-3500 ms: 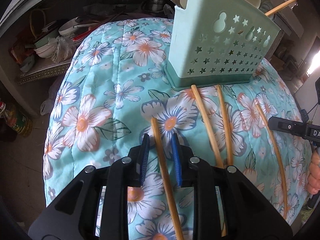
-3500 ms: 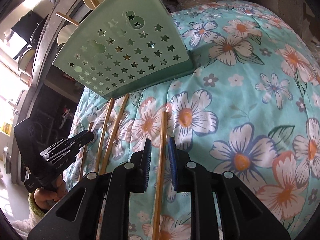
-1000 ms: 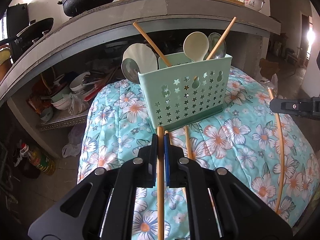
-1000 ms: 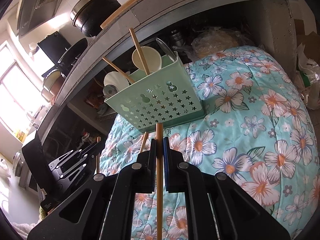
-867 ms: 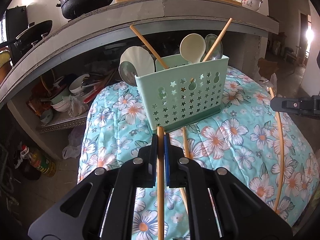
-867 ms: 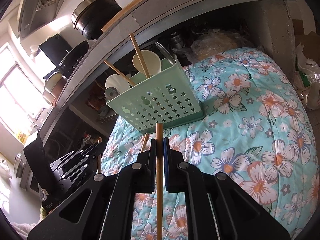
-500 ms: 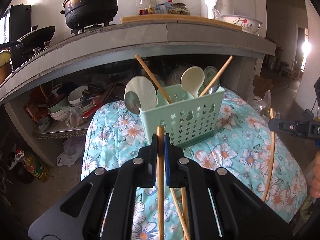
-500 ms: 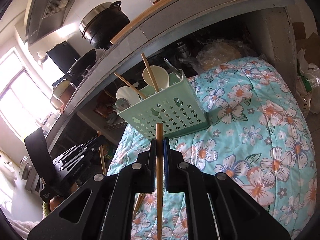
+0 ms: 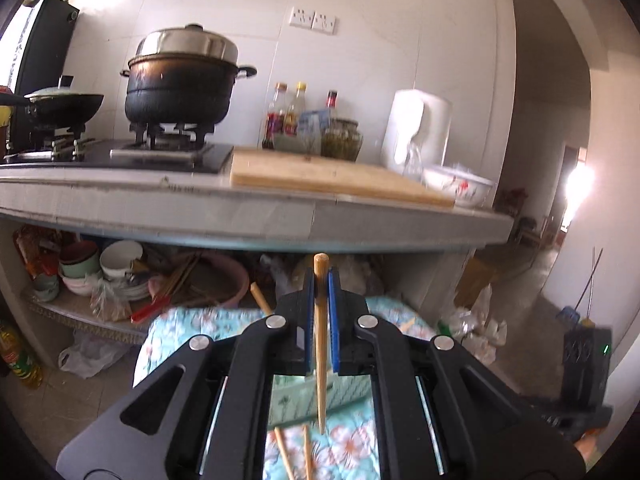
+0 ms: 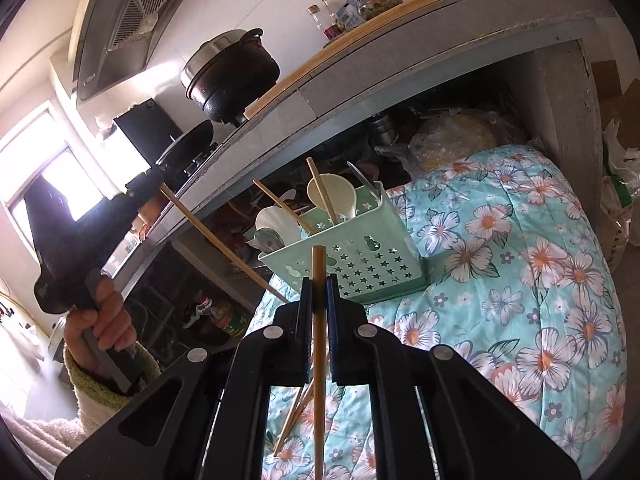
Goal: Organize utensils
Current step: 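Drop the chopstick into the green holder with the left gripper while the right holds its chopstick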
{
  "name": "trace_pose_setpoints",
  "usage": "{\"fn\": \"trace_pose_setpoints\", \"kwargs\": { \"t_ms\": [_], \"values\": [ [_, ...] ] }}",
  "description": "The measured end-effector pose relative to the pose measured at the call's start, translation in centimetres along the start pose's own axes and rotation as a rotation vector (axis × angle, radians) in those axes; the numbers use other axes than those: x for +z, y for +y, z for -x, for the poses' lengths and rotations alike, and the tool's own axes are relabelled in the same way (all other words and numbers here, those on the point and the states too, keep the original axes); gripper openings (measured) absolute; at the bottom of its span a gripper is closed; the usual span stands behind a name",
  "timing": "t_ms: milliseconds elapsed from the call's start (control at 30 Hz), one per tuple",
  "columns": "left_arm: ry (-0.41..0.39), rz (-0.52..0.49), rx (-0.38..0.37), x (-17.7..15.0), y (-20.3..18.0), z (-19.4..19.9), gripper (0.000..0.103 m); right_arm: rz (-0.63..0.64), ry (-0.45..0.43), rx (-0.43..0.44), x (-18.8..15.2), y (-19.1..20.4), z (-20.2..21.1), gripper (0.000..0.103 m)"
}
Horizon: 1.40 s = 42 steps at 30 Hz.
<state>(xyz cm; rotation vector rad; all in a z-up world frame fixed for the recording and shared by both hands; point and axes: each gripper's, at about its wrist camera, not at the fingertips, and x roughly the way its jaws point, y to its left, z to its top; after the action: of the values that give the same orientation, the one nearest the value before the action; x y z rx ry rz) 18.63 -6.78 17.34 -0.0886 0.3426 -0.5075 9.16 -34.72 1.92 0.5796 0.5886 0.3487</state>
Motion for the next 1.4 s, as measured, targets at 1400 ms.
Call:
{"fn": "trace_pose_setpoints", "kwargs": {
  "t_ms": [1400],
  "values": [
    [-0.042,0.176,-0.032,-1.0,5.3,-11.4,0.006,-0.01,0.095,-0.057,0.7,-1.4,-3.9,0.007]
  ]
}}
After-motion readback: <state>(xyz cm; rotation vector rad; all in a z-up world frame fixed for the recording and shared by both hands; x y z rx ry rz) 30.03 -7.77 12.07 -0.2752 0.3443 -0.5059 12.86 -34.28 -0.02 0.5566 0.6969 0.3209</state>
